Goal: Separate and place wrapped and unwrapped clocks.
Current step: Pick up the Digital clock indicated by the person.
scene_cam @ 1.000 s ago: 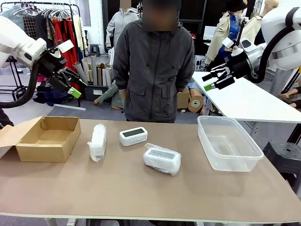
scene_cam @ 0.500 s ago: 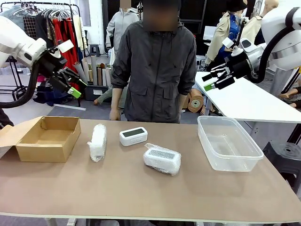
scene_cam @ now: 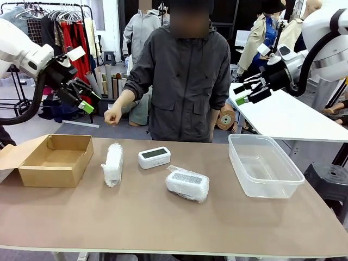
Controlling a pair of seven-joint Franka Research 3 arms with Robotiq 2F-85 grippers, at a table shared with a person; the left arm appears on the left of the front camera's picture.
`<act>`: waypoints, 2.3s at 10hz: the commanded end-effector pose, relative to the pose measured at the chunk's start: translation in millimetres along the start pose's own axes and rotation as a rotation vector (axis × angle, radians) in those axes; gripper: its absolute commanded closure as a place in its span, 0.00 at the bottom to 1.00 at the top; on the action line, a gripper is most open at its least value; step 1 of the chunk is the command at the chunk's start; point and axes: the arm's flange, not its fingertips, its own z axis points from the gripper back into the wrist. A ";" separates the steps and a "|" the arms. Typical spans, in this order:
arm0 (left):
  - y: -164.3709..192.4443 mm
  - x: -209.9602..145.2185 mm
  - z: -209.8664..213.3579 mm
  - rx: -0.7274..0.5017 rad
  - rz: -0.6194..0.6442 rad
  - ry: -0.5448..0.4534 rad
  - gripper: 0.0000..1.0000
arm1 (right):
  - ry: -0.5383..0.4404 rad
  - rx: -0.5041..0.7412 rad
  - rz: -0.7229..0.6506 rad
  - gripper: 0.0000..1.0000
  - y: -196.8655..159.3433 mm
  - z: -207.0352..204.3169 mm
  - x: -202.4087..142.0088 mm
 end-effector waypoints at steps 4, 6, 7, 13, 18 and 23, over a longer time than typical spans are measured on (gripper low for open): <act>0.8 -0.1 1.1 0.000 0.000 -0.001 0.00 | -0.001 -0.004 0.003 0.00 0.5 1.5 1.7; 0.8 -0.1 1.1 0.000 0.000 -0.001 0.00 | -0.001 -0.004 0.003 0.00 0.5 1.5 1.7; 0.8 -0.1 1.1 0.000 0.000 -0.001 0.00 | -0.001 -0.004 0.003 0.00 0.5 1.5 1.7; 0.8 -0.1 1.1 0.000 0.000 -0.001 0.00 | -0.001 -0.004 0.003 0.00 0.5 1.5 1.7; 0.8 -0.1 1.1 0.000 0.000 -0.001 0.00 | -0.001 -0.004 0.003 0.00 0.5 1.5 1.7; -17.9 27.9 -10.2 0.009 0.266 0.284 0.00 | -0.001 -0.004 0.003 0.00 0.5 1.5 1.7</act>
